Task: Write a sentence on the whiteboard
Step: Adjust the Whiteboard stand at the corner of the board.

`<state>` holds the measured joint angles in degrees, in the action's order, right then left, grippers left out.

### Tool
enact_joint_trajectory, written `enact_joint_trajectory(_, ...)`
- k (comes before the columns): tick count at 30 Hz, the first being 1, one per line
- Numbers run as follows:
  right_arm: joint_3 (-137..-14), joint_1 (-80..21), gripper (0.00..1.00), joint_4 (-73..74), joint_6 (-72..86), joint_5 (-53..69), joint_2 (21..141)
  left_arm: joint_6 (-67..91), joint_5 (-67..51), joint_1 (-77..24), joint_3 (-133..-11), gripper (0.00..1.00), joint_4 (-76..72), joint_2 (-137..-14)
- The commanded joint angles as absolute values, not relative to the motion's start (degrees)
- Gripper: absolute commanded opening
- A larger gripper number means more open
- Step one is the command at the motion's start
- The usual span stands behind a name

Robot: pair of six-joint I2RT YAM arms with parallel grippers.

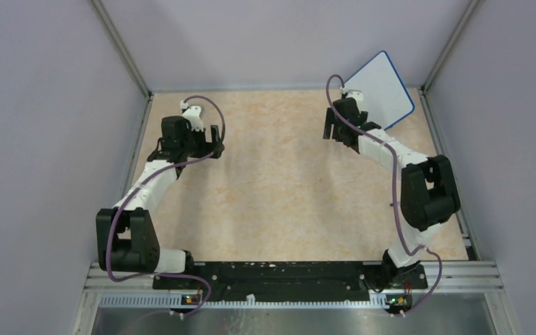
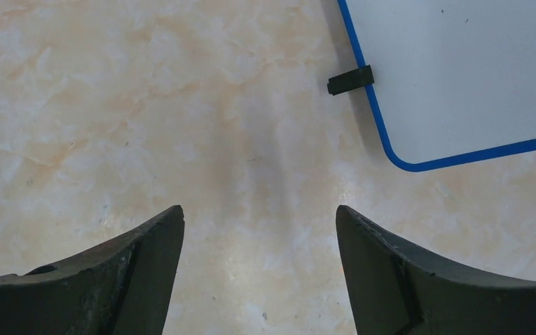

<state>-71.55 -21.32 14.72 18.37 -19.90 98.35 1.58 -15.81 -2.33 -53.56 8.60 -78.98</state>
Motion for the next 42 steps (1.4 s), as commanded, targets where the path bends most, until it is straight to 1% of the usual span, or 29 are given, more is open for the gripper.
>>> enact_joint_trajectory(1, -76.44, -21.62, 0.77, 15.69, 25.0, -28.06, 102.18, 2.58, -15.79, -2.55, -54.43, 0.99, 6.23, -76.88)
enact_joint_trajectory(5, -80.72, -21.67, 0.76, 16.84, 28.07, -31.41, 106.66, 2.88, -15.54, -2.55, -53.69, 0.99, 5.5, -76.43)
enact_joint_trajectory(10, -86.07, -21.54, 0.69, 20.3, 31.07, -33.21, 111.87, 3.43, -15.22, -2.55, -53.55, 0.99, 5.53, -76.72)
enact_joint_trajectory(16, -88.16, -20.24, 0.66, 20.56, 33.09, -33.85, 115.84, 3.44, -15.31, -2.55, -53.26, 0.99, 5.54, -76.2)
enact_joint_trajectory(34, -94.7, -13.06, 0.64, 22.25, 35.47, -33.89, 124.09, 3.21, -14.48, -2.55, -53.61, 0.99, 5.36, -76.35)
enact_joint_trajectory(42, -95.02, -11.15, 0.62, 22.26, 36.26, -34.48, 124.5, 3.37, -13.79, -2.55, -53.79, 0.99, 5.36, -77.03)
